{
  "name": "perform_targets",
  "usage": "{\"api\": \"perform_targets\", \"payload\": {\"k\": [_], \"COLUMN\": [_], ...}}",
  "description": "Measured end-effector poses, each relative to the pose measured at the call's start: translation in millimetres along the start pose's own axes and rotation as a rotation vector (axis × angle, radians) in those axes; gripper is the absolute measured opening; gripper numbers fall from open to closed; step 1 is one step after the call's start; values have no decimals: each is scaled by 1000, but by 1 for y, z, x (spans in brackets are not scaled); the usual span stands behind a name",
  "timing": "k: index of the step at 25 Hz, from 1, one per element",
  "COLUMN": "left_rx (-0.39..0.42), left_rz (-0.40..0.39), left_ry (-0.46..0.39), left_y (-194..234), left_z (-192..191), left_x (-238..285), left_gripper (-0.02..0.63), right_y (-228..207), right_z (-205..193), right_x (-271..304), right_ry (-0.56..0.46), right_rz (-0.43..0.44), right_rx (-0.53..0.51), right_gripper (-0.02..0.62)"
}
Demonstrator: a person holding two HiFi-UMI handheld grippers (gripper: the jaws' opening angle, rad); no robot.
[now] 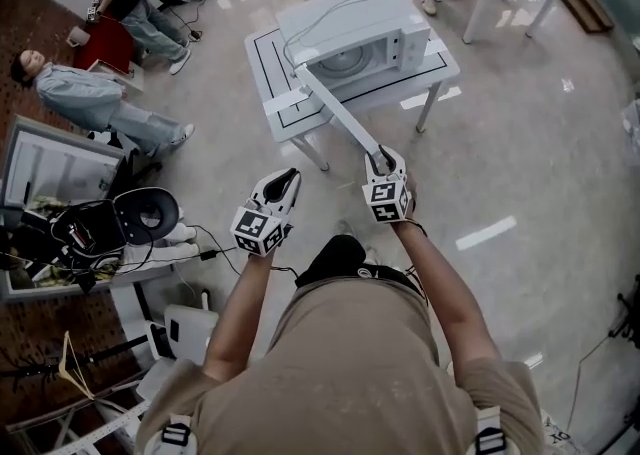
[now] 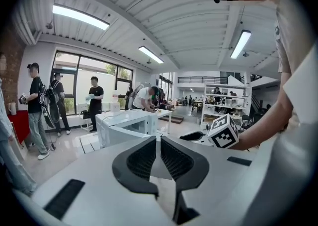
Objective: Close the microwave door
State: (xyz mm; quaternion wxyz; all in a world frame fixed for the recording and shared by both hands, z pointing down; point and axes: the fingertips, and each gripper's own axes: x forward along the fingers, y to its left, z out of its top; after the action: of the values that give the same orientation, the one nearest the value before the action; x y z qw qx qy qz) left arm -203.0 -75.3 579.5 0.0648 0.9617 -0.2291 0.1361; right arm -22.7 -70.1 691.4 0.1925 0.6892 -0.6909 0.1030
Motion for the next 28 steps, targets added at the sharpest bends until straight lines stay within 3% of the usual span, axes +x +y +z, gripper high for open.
{"api": "perform_targets", "payload": {"k": [12, 28], "left_rx": [16, -1], "left_rz": [-88, -150], "left_ry": [-3, -26], "left_y": [30, 79], "left_z": [29, 39], "left_x": [68, 122], "left_gripper": [15, 15], "right_y": [-62, -118], "right_z": [2, 3], "right_x": [24, 56], "right_ry": [40, 2], "right_rz": [-52, -101], "right_rx": [-13, 75], "right_gripper": [129, 130]}}
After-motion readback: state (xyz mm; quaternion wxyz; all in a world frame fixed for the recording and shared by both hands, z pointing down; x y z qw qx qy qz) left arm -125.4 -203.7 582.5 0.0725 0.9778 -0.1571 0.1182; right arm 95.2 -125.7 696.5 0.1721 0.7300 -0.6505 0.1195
